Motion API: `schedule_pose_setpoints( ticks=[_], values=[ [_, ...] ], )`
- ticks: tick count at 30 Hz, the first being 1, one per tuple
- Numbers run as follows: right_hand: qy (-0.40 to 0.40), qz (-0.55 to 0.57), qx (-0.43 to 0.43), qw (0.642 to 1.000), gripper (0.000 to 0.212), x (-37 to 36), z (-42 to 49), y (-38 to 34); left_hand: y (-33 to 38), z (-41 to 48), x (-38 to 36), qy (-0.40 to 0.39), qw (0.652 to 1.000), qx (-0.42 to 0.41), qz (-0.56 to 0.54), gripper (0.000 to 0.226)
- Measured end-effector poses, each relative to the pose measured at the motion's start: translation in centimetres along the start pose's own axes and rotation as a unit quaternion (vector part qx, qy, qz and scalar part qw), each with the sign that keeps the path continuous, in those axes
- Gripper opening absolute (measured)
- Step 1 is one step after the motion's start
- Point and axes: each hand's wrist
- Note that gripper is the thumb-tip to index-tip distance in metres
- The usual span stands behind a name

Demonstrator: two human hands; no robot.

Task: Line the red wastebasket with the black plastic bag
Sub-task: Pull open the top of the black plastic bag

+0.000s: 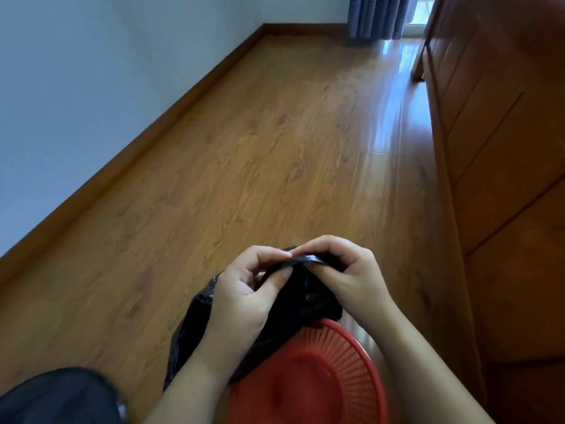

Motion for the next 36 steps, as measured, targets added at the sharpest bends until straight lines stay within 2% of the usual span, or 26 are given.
schedule_pose_setpoints(
  ticks=[4,7,11,16,20,24,30,36],
  values=[
    [-0.015,0.002,0.015,1.0,0.027,-1.0,-1.2,-2.4,2.0,-1.1,1.9,-0.002,0.994,0.005,0.108,0.021],
    [-0.033,-0.009,0.017,0.999,0.027,-1.4,-1.7,-5.3,4.1,-2.2,2.5,-0.002,0.986,-0.002,0.169,0.018],
    [-0.053,0.001,0.032,0.998,0.031,-1.8,-2.6,-10.0,7.9,-3.9,3.1,0.019,0.986,-0.035,0.16,0.012],
    [-0.039,-0.022,0.064,0.997,0.033,-1.7,-5.4,-16.1,14.0,-6.0,3.8,0.028,0.984,-0.104,0.14,0.033],
    [-0.035,-0.059,0.07,0.995,0.04,-1.2,-8.1,-20.5,18.1,-8.8,4.1,0.011,0.983,-0.136,0.124,0.031],
    [-0.019,-0.098,0.088,0.991,0.037,-0.8,-10.7,-23.8,20.9,-11.8,4.4,0.02,0.98,-0.169,0.105,0.041],
    [-0.001,-0.117,0.11,0.987,0.04,-0.1,-13.7,-27.5,24.3,-15.1,4.9,0.015,0.982,-0.178,0.066,0.036],
    [0.013,-0.124,0.118,0.985,0.033,0.3,-14.8,-29.2,26.3,-16.8,4.9,0.021,0.984,-0.165,0.055,0.03]
  ],
)
Point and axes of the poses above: each hand's wrist, its own z-axis towards the middle knuckle, its own x-axis out of the back of the hand, y = z × x, and after that the axes turned 8 degrees about y, right-handed
